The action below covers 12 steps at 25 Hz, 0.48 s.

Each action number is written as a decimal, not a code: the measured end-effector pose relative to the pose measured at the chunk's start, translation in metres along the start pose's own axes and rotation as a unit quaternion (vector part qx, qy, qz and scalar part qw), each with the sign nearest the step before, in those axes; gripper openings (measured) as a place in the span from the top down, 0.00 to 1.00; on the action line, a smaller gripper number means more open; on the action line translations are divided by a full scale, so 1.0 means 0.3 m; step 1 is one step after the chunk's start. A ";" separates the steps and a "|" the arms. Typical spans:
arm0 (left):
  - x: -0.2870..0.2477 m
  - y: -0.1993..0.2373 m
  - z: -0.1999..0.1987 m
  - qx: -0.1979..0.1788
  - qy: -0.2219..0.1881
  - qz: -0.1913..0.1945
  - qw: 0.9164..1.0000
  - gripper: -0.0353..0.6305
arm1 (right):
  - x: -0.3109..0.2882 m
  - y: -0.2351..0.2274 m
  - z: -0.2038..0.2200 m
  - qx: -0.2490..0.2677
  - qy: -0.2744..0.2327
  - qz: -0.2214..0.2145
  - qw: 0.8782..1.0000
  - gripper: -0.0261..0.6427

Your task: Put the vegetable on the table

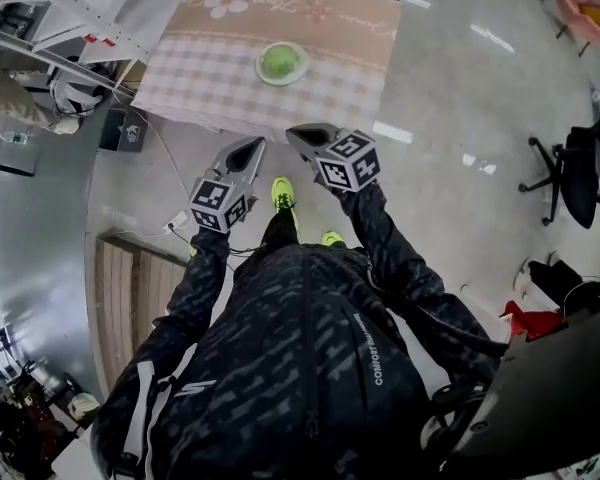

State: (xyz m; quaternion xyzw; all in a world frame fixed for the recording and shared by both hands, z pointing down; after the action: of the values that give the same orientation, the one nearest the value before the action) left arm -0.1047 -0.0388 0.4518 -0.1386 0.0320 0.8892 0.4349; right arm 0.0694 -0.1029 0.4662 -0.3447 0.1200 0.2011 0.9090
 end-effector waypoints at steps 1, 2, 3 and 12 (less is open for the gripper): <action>0.012 -0.041 -0.001 0.003 -0.002 0.000 1.000 0.95 | 0.027 0.015 0.021 0.001 0.001 -0.003 1.000 0.96; 0.023 -0.080 -0.002 0.002 -0.004 -0.001 1.000 0.95 | 0.054 0.027 0.041 0.003 0.001 -0.006 1.000 0.96; 0.030 -0.115 -0.005 -0.001 -0.005 -0.002 1.000 0.95 | 0.079 0.038 0.057 0.005 0.000 -0.009 1.000 0.96; 0.098 -0.360 -0.035 -0.001 -0.009 -0.020 1.000 0.95 | 0.271 0.124 0.158 0.022 0.002 -0.030 0.999 0.96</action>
State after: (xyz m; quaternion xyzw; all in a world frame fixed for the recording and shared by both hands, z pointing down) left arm -0.0348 0.0486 0.4404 -0.1317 0.0246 0.8813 0.4532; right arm 0.1289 -0.0226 0.4505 -0.3286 0.1153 0.1705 0.9217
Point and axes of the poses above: the fingertips, and each gripper's own axes: x backward along the fingers, y to its left, z out of its underside, the point moved 9 cm from there along x, backward along the fingers, and after that the axes turned 13 degrees about -x, right-handed, at the moved point
